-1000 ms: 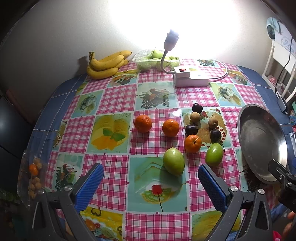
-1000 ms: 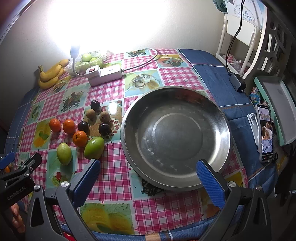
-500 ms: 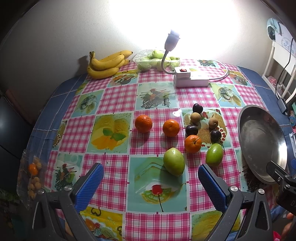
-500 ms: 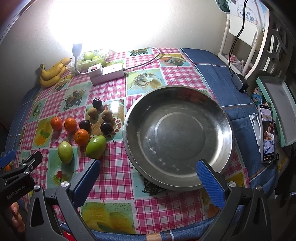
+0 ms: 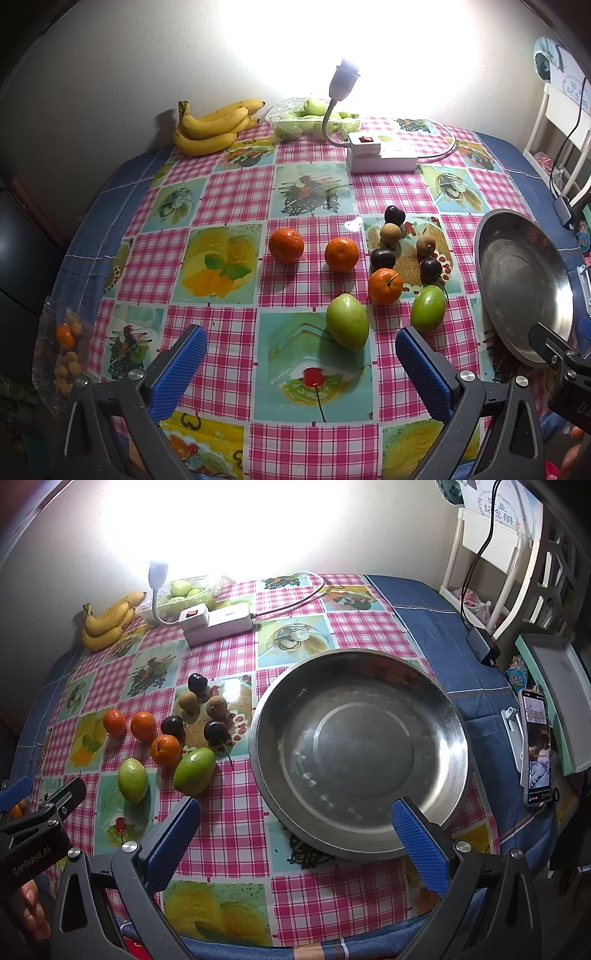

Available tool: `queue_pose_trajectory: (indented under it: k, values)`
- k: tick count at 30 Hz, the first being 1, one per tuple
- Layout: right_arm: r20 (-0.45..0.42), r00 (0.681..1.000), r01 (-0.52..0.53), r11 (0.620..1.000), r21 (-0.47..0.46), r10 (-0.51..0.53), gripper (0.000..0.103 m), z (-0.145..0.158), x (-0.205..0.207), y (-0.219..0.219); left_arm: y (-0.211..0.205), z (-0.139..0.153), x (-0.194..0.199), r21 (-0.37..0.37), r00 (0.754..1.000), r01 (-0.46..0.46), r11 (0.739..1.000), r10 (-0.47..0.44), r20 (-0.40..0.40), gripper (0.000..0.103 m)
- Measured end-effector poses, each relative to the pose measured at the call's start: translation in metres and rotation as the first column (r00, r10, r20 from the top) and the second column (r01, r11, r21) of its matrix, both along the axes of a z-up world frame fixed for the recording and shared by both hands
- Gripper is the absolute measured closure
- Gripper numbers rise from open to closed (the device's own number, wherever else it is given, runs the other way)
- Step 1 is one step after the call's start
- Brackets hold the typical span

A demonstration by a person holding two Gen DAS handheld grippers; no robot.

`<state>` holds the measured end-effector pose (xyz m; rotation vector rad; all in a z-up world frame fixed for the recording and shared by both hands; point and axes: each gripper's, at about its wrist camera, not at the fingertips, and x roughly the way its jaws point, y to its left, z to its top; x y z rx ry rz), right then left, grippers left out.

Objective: Organize fruits

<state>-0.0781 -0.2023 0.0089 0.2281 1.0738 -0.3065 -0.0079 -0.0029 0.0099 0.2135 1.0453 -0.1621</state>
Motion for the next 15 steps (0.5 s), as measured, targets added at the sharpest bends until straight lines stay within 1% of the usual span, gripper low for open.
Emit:
queue_pose_trajectory:
  k: [4,9,13,14,15]
  values:
    - [-0.004,1.000,-0.007,1.000,0.000,0.007,0.000,-0.001,0.001,0.001,0.000,-0.002,0.001,0.012,1.000,-0.005,1.000,0.005,-0.012,0.000]
    - [-0.014,1.000,-0.020,1.000,0.009,0.020,0.000,-0.003,0.004,0.002,0.003,-0.003,0.004,-0.021,0.998,-0.014,1.000,0.013,-0.056,0.000]
    - [-0.009,1.000,-0.026,0.999,0.025,0.026,0.000,-0.005,0.006,0.003,0.008,-0.005,0.010,-0.046,0.996,-0.043,0.998,0.039,-0.081,0.000]
    - [-0.001,1.000,-0.028,0.999,0.030,0.028,0.000,-0.005,0.008,0.004,0.009,-0.006,0.011,-0.036,0.996,-0.050,0.998,0.047,-0.070,0.000]
    - [0.008,0.999,-0.032,0.999,0.037,0.031,0.000,-0.004,0.009,0.005,0.011,-0.007,0.014,-0.040,0.995,-0.060,0.997,0.057,-0.077,0.000]
